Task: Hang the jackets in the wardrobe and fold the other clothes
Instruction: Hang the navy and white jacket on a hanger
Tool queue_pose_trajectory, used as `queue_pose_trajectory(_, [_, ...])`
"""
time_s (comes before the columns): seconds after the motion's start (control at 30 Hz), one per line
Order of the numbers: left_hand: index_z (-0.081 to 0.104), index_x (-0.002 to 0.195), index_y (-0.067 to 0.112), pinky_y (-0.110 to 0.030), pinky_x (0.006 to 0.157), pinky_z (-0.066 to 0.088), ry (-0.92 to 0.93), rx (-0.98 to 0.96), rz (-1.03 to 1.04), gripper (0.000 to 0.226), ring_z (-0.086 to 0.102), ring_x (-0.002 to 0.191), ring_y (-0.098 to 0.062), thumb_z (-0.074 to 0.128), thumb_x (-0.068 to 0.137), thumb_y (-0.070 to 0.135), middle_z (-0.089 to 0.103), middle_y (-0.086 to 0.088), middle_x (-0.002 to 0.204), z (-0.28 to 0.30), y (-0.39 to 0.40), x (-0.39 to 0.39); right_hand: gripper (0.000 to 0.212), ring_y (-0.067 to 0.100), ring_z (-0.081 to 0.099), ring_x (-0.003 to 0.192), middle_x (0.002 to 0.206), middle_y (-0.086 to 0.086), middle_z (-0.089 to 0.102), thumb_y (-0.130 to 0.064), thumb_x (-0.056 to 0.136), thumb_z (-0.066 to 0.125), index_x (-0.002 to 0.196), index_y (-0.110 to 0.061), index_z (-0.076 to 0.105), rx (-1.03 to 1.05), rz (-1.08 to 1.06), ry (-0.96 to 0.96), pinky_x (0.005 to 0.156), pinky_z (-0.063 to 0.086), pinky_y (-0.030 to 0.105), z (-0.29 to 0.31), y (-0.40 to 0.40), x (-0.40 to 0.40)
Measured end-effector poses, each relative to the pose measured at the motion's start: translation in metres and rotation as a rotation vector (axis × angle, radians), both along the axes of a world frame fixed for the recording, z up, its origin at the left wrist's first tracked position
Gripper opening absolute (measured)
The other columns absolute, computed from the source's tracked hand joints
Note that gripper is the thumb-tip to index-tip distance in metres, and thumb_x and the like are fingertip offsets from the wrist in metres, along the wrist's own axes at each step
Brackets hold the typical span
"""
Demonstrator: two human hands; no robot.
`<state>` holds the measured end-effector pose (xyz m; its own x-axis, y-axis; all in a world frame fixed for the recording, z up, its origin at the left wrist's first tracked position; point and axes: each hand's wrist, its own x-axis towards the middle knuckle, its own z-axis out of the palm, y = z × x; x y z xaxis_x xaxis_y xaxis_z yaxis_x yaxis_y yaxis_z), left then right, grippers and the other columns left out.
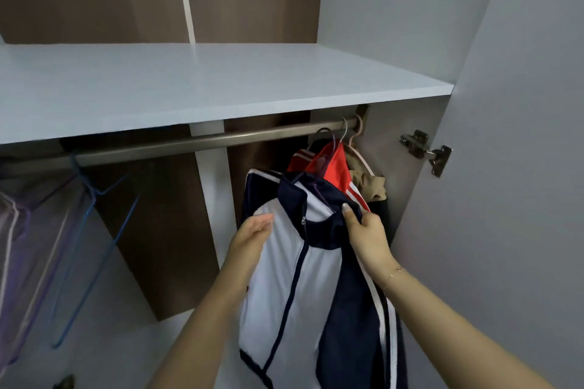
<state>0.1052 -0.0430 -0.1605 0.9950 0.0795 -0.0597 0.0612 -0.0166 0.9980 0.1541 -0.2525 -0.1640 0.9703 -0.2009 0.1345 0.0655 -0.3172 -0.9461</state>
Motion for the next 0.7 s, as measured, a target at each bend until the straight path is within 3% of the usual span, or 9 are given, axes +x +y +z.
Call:
queue_pose_trajectory(0.07, [0.060, 0.118, 0.030, -0.029, 0.105, 0.041, 0.024, 0.007, 0.006, 0.023, 0.053, 0.118, -0.004, 0.052, 0.100, 0.019, 0.059, 0.010, 0.126, -0.001, -0.006, 0.023, 0.043, 0.021, 0.050, 0.069, 0.072, 0.012, 0.053, -0.029, 0.101, 0.050, 0.084, 0.010, 0.056, 0.102, -0.007, 0.017, 0.068, 0.043, 0.036, -0.001, 0.002, 0.039])
queue_pose_trajectory(0.23, [0.064, 0.109, 0.026, -0.027, 0.099, 0.044, 0.096, 0.046, 0.038, 0.015, 0.057, 0.113, -0.008, 0.056, 0.097, 0.020, 0.062, 0.008, 0.117, 0.004, -0.013, 0.078, 0.044, 0.017, 0.046, 0.057, 0.060, 0.005, 0.047, -0.027, 0.102, 0.048, 0.064, -0.004, 0.041, 0.168, -0.150, 0.066, 0.062, 0.038, 0.031, 0.007, 0.007, 0.137])
queue_pose_trajectory(0.37, [0.065, 0.107, 0.020, -0.029, 0.099, 0.046, 0.080, 0.003, 0.057, 0.017, 0.060, 0.111, -0.011, 0.058, 0.095, 0.011, 0.066, 0.003, 0.115, 0.009, -0.018, 0.106, 0.047, 0.016, 0.041, 0.049, 0.054, 0.003, 0.044, -0.029, 0.103, 0.045, 0.062, -0.007, 0.041, -0.021, -0.069, 0.118, 0.050, 0.031, 0.027, -0.018, 0.001, 0.167])
queue_pose_trajectory(0.47, [0.064, 0.111, 0.013, -0.031, 0.098, 0.047, 0.095, -0.046, 0.023, 0.019, 0.061, 0.114, -0.017, 0.056, 0.095, 0.006, 0.066, -0.003, 0.119, 0.008, -0.026, 0.120, 0.041, 0.010, 0.044, 0.051, 0.057, -0.002, 0.046, -0.038, 0.098, 0.052, 0.067, -0.013, 0.043, -0.145, 0.005, 0.072, 0.056, 0.034, 0.029, -0.043, -0.004, 0.157])
queue_pose_trajectory(0.57, [0.063, 0.114, 0.013, -0.035, 0.102, 0.046, 0.106, -0.071, -0.025, 0.021, 0.061, 0.115, -0.016, 0.058, 0.095, 0.009, 0.066, -0.002, 0.121, 0.005, -0.036, 0.124, 0.038, 0.018, 0.058, 0.061, 0.067, 0.004, 0.061, -0.047, 0.089, 0.064, 0.089, -0.010, 0.054, -0.318, 0.080, 0.015, 0.056, 0.044, 0.036, -0.048, -0.015, 0.147])
queue_pose_trajectory(0.7, [0.064, 0.113, 0.017, -0.031, 0.098, 0.048, 0.125, -0.094, -0.068, 0.019, 0.063, 0.112, -0.011, 0.057, 0.096, 0.015, 0.069, 0.001, 0.117, 0.002, -0.052, 0.123, 0.058, 0.024, 0.066, 0.079, 0.090, 0.008, 0.070, -0.042, 0.085, 0.071, 0.130, -0.010, 0.050, -0.574, 0.147, -0.050, 0.060, 0.046, 0.029, -0.046, -0.029, 0.135])
